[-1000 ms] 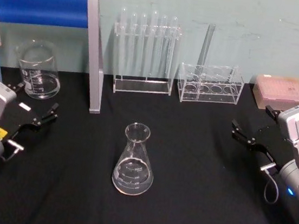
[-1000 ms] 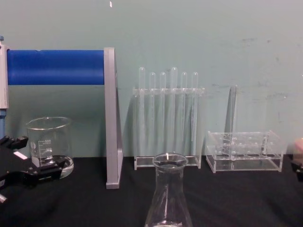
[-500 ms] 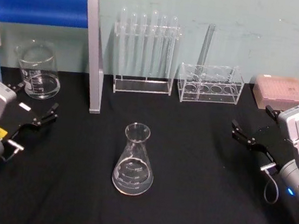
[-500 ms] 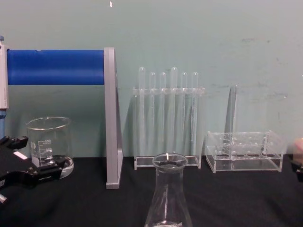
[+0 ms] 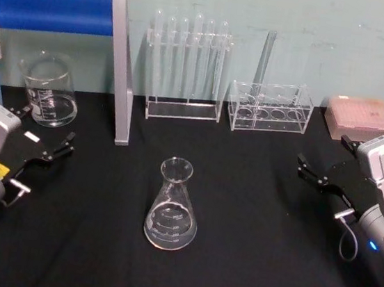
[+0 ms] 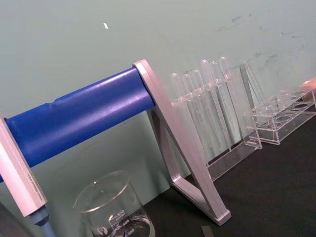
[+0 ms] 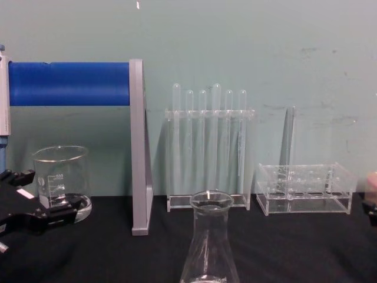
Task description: Grasp the erlenmeyer flask with one hand, shake it three times, then place it back.
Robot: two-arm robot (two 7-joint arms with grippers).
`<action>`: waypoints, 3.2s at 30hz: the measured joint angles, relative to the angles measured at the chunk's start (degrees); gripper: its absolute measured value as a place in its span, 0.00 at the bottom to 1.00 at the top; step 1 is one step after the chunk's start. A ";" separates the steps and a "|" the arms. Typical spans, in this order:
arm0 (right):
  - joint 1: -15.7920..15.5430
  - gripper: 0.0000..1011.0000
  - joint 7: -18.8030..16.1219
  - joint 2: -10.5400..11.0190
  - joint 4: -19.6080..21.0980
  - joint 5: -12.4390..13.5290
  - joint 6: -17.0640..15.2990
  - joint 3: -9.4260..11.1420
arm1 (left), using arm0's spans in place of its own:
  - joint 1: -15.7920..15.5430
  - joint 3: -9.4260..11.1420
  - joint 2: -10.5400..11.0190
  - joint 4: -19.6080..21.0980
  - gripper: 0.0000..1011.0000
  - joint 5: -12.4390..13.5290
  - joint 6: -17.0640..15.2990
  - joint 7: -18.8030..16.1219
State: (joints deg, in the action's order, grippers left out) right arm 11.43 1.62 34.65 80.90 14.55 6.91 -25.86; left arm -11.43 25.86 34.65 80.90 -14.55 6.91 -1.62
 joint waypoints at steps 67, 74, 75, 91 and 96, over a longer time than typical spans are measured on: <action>-12.96 0.99 -20.28 1.02 16.09 12.31 -0.87 4.87 | 0.00 0.00 0.00 0.00 0.99 0.00 0.00 0.00; -12.84 0.99 -23.71 0.32 16.63 12.57 -1.96 4.07 | 0.00 0.00 0.00 0.00 0.99 0.00 0.00 0.00; -12.84 0.99 -23.71 0.32 16.63 12.57 -1.96 4.07 | 0.00 0.00 0.00 0.00 0.99 0.00 0.00 0.00; -7.01 0.99 -31.47 -3.23 12.29 10.45 -4.36 0.78 | 0.00 0.00 0.00 0.00 0.99 0.00 0.00 0.00; -5.23 0.99 -32.49 -4.54 10.84 9.79 -4.46 -0.07 | 0.00 0.00 0.00 0.00 0.99 0.00 0.00 0.00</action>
State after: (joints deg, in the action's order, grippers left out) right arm 6.20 -30.87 30.11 91.74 24.33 2.45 -25.94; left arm -11.43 25.86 34.65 80.90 -14.54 6.91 -1.62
